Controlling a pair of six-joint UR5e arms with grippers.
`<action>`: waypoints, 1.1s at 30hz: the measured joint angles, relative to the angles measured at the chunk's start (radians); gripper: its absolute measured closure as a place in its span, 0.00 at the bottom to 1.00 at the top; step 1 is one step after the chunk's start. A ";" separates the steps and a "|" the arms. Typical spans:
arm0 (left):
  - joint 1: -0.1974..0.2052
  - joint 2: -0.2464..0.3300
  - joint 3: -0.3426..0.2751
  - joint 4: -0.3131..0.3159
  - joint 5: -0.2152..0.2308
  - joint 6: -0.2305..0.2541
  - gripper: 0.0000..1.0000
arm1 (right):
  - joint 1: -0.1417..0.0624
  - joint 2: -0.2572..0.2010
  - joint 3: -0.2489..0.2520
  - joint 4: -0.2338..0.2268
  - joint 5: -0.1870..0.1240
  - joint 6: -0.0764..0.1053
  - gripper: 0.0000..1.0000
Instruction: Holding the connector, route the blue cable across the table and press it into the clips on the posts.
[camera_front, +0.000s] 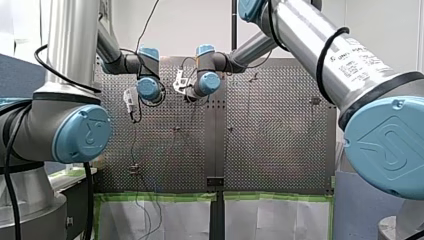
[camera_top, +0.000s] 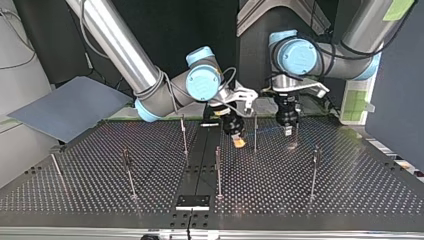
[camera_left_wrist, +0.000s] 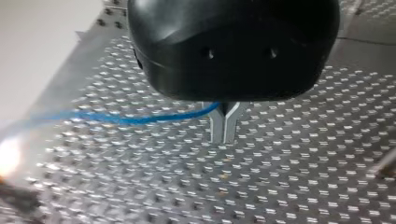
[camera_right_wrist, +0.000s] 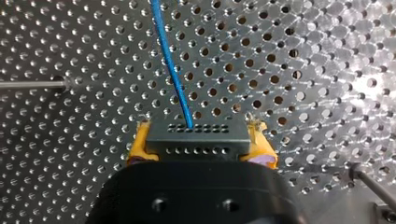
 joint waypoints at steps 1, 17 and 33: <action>-0.003 -0.009 -0.009 0.010 -0.005 -0.003 1.00 | 0.000 0.000 0.003 0.000 0.000 0.000 1.00; 0.006 -0.125 -0.135 0.135 0.009 -0.030 1.00 | 0.015 -0.002 0.124 -0.003 0.000 -0.047 1.00; 0.025 -0.185 -0.187 0.257 0.105 -0.029 1.00 | 0.007 0.001 0.231 -0.027 0.004 -0.075 1.00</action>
